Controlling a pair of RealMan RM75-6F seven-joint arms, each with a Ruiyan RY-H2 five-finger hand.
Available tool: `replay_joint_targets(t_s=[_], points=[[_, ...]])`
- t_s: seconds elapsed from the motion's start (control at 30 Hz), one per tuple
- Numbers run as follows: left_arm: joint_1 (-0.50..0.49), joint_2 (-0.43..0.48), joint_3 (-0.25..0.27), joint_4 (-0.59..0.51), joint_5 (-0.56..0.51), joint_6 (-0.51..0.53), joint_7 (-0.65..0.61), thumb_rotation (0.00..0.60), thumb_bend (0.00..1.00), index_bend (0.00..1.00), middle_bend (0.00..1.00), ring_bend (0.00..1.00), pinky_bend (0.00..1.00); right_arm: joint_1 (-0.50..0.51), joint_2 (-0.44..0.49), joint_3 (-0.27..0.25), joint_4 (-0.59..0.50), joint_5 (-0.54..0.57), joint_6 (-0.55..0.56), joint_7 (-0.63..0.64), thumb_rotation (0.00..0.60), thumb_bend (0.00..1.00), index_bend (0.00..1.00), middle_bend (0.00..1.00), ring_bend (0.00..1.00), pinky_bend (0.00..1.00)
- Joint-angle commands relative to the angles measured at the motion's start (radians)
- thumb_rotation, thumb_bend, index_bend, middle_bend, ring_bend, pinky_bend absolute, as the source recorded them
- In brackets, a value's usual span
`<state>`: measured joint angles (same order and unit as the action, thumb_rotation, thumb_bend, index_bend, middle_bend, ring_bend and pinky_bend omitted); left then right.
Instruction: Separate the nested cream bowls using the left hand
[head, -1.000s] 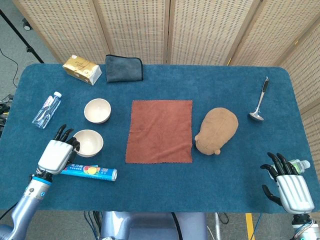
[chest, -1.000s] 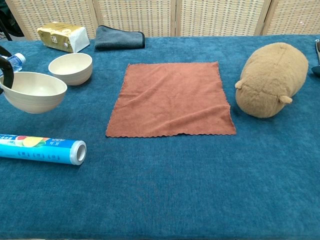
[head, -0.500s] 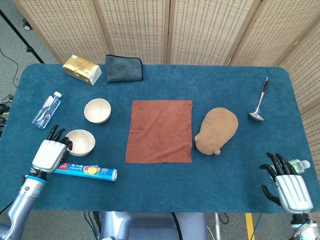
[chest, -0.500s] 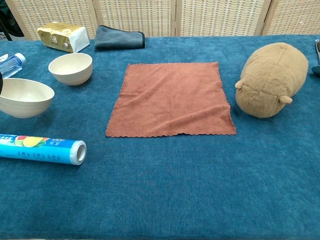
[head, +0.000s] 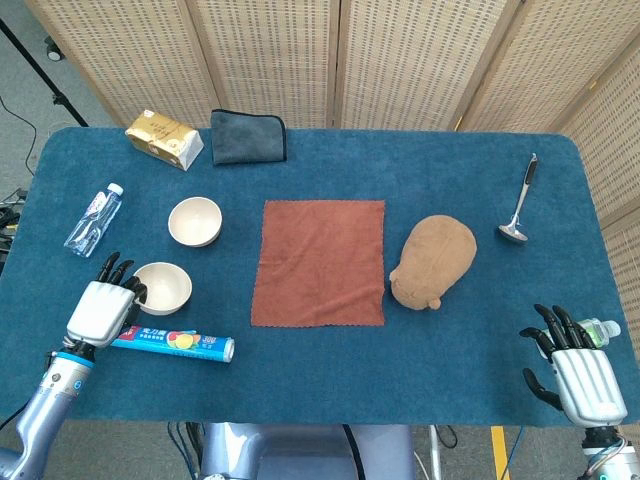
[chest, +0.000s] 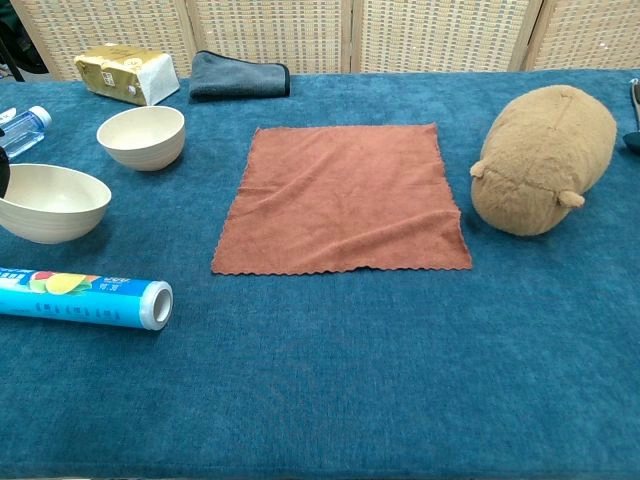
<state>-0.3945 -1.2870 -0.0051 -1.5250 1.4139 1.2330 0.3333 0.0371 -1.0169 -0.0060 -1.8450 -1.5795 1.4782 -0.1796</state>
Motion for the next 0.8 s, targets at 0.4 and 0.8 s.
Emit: replay_joint_targets(t_s=[0.4, 0.8], points=[[-0.010, 0.057, 0.022, -0.056, -0.003, -0.064, 0.026, 0.600, 0.18, 0.46, 0.21, 0.13, 0.02, -0.002, -0.003, 0.005, 0.001, 0.005, 0.005, 0.004, 0.600, 0.36, 0.31, 0.09, 0.00, 0.17], [-0.019, 0.111, 0.024, -0.148, -0.043, -0.108, 0.086, 0.571, 0.06, 0.24, 0.00, 0.01, 0.00, -0.004, -0.004, 0.010, 0.002, 0.003, 0.014, 0.009, 0.600, 0.36, 0.31, 0.09, 0.00, 0.17]])
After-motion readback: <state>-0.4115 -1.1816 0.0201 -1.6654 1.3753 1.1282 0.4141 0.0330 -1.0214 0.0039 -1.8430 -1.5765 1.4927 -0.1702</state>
